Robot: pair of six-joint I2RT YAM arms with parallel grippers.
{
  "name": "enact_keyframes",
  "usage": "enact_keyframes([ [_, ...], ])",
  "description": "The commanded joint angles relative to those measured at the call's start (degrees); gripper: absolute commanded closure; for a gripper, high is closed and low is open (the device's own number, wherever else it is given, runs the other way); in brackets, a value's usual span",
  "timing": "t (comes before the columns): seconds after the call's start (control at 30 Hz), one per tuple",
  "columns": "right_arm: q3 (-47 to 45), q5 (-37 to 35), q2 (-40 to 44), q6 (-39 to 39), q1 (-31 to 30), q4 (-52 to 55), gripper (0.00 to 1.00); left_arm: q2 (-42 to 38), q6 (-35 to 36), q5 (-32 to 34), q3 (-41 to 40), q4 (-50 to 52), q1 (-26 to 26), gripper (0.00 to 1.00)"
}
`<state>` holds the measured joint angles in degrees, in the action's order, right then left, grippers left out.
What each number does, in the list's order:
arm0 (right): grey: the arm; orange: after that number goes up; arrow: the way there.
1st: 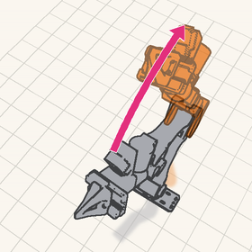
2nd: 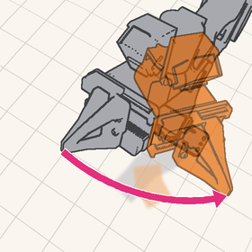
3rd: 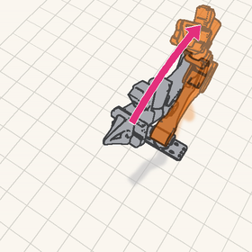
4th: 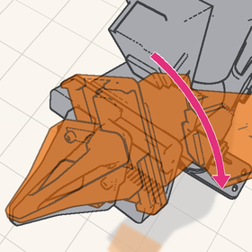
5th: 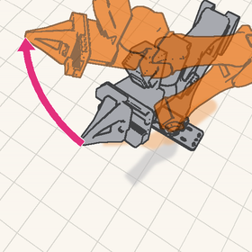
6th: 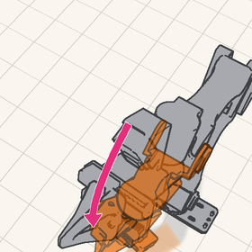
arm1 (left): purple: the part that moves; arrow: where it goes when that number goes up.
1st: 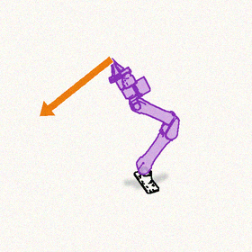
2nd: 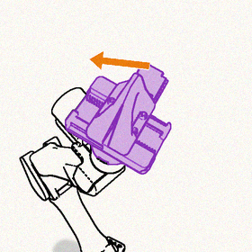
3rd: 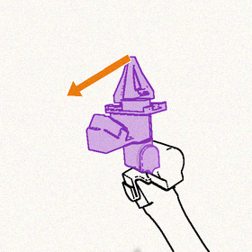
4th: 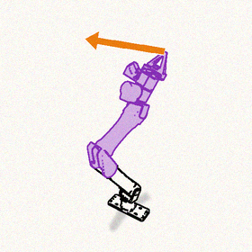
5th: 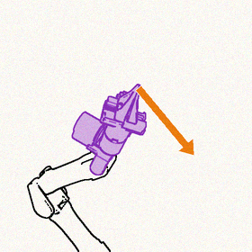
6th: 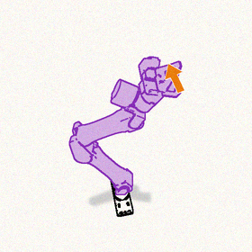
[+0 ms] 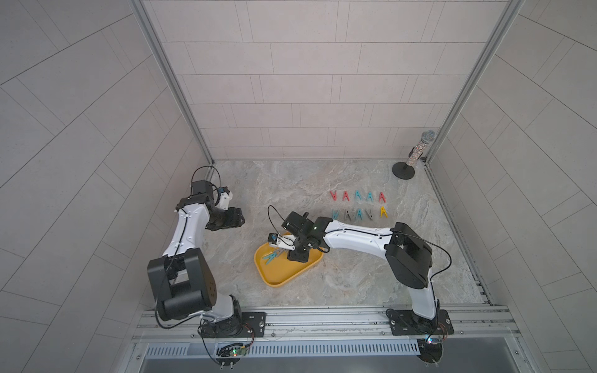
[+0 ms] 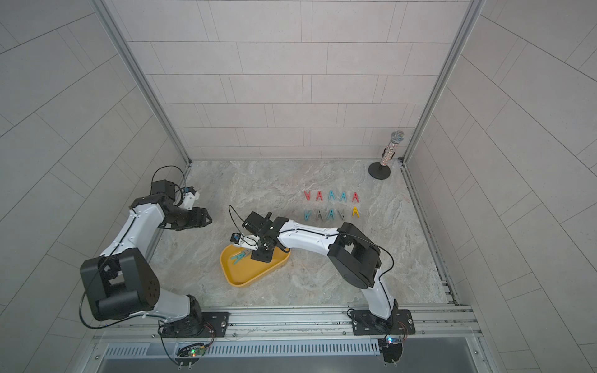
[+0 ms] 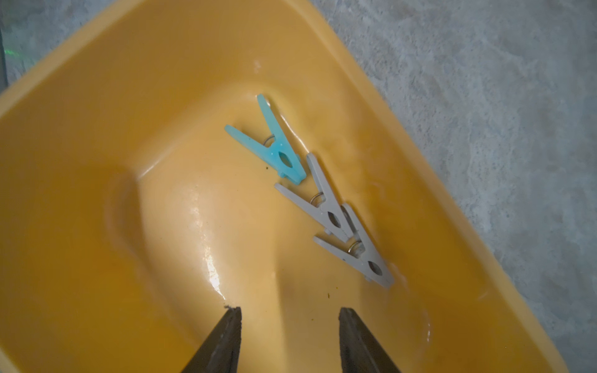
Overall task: Take the clothespins out of the storage box
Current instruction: Pick up the clothespin from the storage box.
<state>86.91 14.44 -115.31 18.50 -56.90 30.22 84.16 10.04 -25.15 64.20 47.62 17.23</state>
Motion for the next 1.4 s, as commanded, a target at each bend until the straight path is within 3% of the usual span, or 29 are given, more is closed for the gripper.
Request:
enact_keyframes([
  [0.0,1.08,1.21,-1.55,6.03,0.63,0.41,0.48,1.01,0.41,-1.47,-0.64,0.36,0.82,0.26],
  [0.5,6.22,-3.0,-7.34,8.83,2.41,-0.13,0.47,1.36,1.38,-4.1,-0.74,0.92,2.69,0.26],
  [0.87,7.39,-2.02,-9.72,7.91,2.5,0.93,0.46,1.39,1.65,-5.55,-0.66,1.1,3.42,0.26],
  [1.37,2.5,0.62,-4.68,3.31,1.19,5.02,0.52,1.7,1.73,-6.08,-0.47,1.25,3.44,0.26],
])
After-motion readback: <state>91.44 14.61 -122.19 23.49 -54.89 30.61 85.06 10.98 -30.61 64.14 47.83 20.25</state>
